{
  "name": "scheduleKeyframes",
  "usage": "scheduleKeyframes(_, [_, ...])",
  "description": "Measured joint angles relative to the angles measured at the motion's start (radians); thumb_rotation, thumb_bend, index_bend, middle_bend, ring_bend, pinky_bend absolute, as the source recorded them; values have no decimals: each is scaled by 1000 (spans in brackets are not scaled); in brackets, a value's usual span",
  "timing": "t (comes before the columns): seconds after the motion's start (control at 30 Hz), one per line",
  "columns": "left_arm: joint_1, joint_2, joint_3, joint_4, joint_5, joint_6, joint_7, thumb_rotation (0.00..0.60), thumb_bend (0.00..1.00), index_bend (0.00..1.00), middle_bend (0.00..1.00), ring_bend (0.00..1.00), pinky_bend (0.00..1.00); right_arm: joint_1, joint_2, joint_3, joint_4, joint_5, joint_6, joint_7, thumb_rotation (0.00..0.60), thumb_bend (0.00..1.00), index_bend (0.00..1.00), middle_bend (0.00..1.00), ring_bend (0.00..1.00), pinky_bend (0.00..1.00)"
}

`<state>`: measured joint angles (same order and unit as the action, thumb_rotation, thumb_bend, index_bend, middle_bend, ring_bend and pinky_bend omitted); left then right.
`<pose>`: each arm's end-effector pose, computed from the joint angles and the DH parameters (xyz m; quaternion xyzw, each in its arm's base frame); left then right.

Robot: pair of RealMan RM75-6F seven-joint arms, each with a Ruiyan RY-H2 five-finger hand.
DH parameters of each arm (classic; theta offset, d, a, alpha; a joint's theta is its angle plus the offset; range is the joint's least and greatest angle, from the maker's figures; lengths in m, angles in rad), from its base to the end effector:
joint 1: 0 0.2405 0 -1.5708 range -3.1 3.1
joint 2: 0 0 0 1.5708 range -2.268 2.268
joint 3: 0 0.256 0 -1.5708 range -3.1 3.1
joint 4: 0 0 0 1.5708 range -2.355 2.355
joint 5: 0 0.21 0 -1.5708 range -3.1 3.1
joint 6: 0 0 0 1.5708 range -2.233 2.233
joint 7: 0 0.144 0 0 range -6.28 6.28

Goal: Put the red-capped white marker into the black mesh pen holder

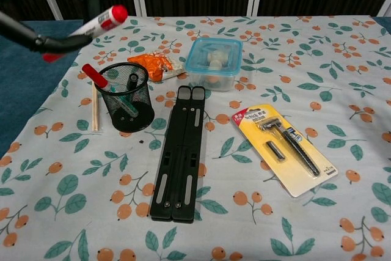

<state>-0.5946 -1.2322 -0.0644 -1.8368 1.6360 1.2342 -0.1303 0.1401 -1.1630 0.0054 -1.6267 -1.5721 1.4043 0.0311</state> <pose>-0.1209 0.2643 0.0767 -0.7073 -0.3711 -0.5461 0.2524 -0.2920 -0.1859 0.1231 0.6346 -0.4158 0.4024 0.5124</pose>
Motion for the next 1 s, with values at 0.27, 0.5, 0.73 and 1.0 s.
scheduleKeyframes(0.27, [-84, -14, -141, -27, -217, -107, -123, 600, 385, 636, 601, 180, 83, 0, 2, 1, -6, 8, -6, 5, 600, 163, 0, 0, 0, 182])
scheduleKeyframes(0.5, [-134, -88, -176, 61, -311, -179, -134, 600, 385, 637, 601, 180, 83, 1, 3, 1, -10, 11, -8, 9, 600, 163, 0, 0, 0, 181])
scheduleKeyframes(0.73, [-170, -194, -184, 162, -388, -226, -103, 600, 385, 636, 602, 180, 83, 1, 4, 5, -12, 20, -13, 13, 600, 162, 0, 0, 0, 181])
scheduleKeyframes(1.0, [-174, -255, -171, 241, -400, -239, -103, 600, 382, 636, 600, 180, 83, 1, 7, -5, -17, 4, -12, 16, 600, 163, 0, 0, 0, 181])
